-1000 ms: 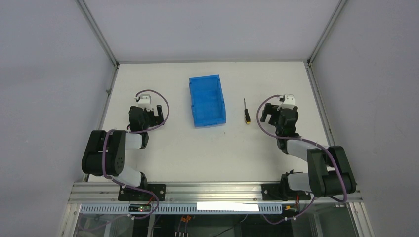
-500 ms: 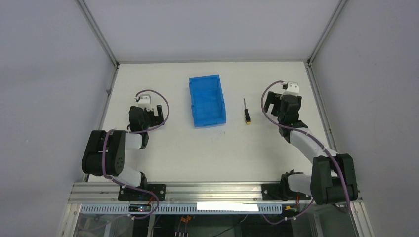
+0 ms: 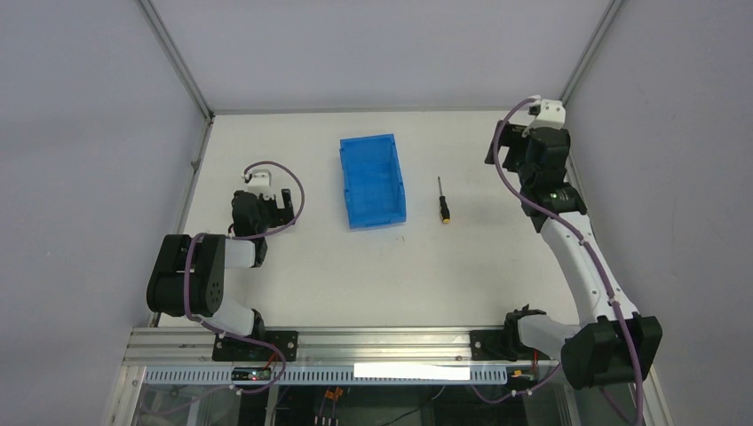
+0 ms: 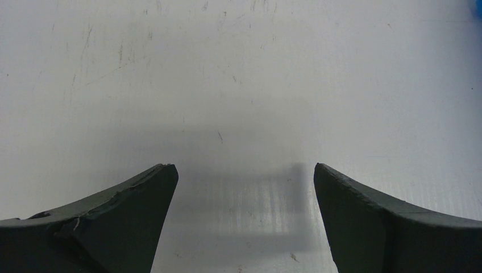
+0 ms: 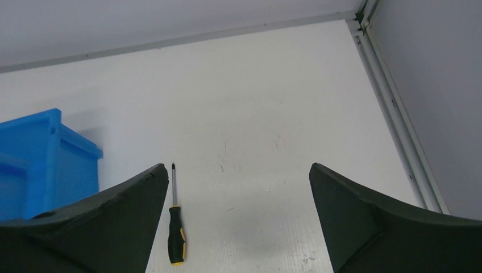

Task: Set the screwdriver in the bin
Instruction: Pick up the screwdriver from the center of the board.

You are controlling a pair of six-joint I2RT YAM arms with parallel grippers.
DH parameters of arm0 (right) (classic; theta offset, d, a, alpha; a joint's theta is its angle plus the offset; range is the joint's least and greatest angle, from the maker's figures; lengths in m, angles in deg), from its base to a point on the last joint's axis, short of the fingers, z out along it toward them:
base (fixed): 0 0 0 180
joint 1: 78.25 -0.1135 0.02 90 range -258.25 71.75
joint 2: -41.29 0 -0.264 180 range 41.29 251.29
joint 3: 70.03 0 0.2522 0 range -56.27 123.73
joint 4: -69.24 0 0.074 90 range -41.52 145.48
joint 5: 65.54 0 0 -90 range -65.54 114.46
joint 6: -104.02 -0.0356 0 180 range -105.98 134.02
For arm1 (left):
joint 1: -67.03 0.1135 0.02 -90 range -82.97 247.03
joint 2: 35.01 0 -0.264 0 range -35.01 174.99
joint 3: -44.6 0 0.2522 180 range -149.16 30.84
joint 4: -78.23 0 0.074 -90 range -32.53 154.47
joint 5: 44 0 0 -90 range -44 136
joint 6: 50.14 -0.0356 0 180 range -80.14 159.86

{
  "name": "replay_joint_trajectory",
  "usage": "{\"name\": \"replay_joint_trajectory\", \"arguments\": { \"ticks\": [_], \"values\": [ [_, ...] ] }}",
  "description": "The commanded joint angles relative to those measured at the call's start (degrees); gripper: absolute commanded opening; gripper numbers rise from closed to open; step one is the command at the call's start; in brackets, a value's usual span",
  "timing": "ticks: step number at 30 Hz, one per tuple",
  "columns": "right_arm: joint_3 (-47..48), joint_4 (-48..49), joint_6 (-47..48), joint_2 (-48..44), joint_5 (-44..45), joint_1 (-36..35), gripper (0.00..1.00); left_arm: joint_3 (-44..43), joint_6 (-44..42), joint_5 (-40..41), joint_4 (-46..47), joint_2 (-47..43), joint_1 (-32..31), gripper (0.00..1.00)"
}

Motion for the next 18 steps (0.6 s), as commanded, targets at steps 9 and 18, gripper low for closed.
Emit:
{"name": "replay_joint_trajectory", "arguments": {
  "ticks": [9, 18],
  "values": [
    [25.4, -17.7, 3.8, 2.4, 0.4, 0.3, 0.99, 0.0, 0.2, 1.1, 1.6, -1.2, -0.5, 0.99],
    [33.7, -24.2, 2.9, 5.7, -2.0, 0.2, 0.99, 0.0, 0.2, 1.1, 1.6, -1.2, -0.5, 0.99]
  ]
}}
